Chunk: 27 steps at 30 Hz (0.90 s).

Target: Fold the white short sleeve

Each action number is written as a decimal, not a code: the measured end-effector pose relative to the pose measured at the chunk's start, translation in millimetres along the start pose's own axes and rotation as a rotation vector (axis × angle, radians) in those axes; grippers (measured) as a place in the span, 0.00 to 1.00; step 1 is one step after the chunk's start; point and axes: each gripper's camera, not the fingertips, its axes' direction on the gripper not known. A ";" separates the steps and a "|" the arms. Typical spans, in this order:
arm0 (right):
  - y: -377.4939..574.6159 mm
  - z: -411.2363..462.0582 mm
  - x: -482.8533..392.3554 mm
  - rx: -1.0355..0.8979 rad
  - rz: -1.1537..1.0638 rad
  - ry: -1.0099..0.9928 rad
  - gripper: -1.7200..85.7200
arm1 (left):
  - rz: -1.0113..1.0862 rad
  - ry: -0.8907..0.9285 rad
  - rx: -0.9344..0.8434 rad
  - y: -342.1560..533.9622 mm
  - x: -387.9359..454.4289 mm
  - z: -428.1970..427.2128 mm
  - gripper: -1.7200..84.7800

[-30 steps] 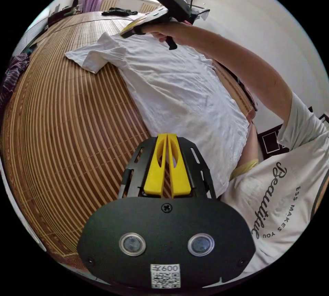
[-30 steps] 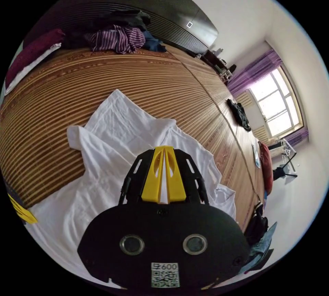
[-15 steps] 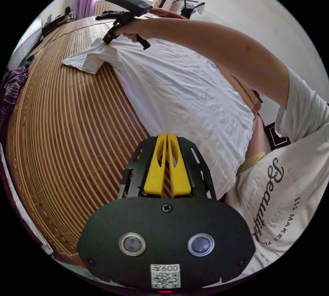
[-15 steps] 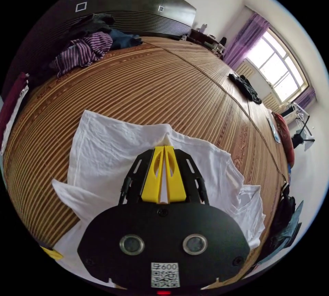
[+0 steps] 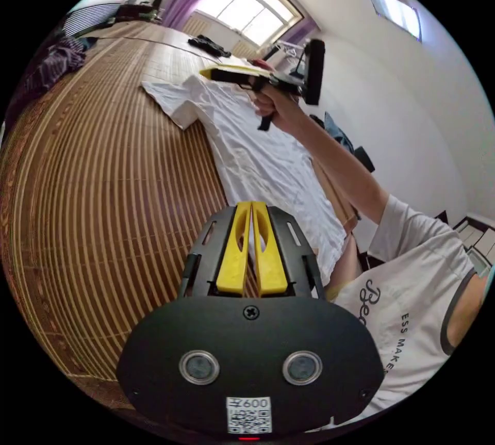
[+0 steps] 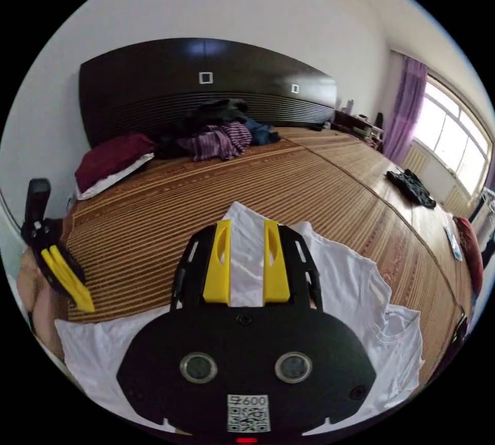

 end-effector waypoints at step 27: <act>-95.8 119.1 52.9 -0.357 0.072 0.121 0.01 | 0.010 -0.150 -0.135 -87.4 -52.7 48.0 0.02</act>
